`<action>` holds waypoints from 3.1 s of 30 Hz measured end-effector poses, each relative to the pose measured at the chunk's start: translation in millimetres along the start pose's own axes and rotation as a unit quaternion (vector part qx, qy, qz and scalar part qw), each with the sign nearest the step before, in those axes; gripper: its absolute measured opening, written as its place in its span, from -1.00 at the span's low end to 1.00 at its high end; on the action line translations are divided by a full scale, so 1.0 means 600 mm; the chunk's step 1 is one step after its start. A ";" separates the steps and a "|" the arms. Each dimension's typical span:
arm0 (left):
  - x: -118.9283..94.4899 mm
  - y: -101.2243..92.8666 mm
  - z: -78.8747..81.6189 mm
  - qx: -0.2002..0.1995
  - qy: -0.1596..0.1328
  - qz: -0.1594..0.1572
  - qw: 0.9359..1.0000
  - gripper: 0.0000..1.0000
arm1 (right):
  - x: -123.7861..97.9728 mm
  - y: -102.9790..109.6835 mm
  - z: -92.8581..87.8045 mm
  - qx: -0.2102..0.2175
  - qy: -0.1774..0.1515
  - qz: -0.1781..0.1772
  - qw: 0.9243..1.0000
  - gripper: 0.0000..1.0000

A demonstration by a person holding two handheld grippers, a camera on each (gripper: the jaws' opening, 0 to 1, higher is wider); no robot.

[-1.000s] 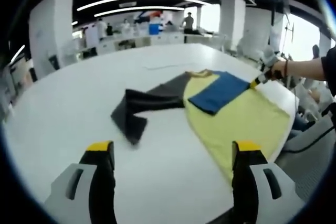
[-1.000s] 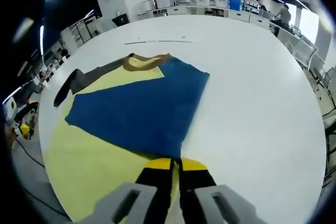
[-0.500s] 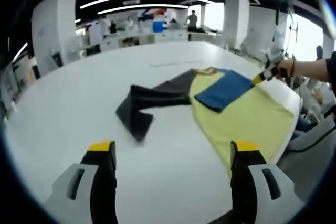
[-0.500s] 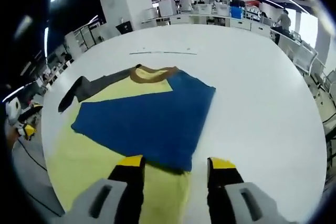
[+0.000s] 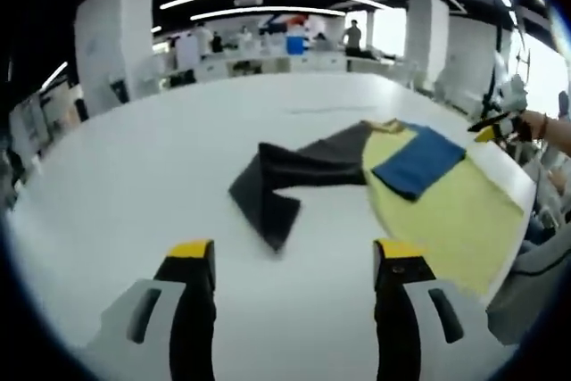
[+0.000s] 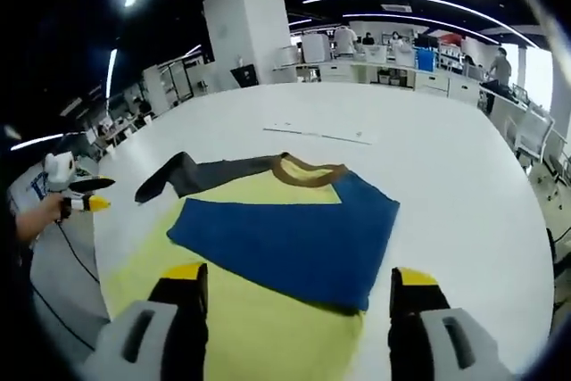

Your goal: Fold the garment on the visible template until the final outline fits inside the template.

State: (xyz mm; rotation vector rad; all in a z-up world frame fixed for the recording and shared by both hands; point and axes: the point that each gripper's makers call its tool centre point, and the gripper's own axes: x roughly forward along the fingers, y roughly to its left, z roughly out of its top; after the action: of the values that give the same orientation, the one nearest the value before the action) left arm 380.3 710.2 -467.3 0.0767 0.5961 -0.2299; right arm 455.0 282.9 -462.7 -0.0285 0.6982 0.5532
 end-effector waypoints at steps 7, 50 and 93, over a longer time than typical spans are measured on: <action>0.043 0.028 -0.005 0.026 -0.002 0.014 1.000 -0.02 | -0.034 0.022 0.017 0.005 -0.032 0.006 0.999 0.68; 0.021 0.073 -0.053 -0.049 0.070 0.026 0.996 -1.00 | -0.085 0.046 -0.022 -0.026 -0.021 -0.030 0.999 0.61; 0.049 0.176 -0.035 -0.070 0.042 0.123 0.989 -0.74 | -0.096 0.043 -0.021 -0.002 -0.034 -0.054 0.998 0.55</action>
State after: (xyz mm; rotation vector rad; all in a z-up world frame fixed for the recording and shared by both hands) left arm 417.4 810.2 -500.4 0.0248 0.6788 0.0553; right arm 398.5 274.8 -432.9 -0.0514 0.6261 0.4508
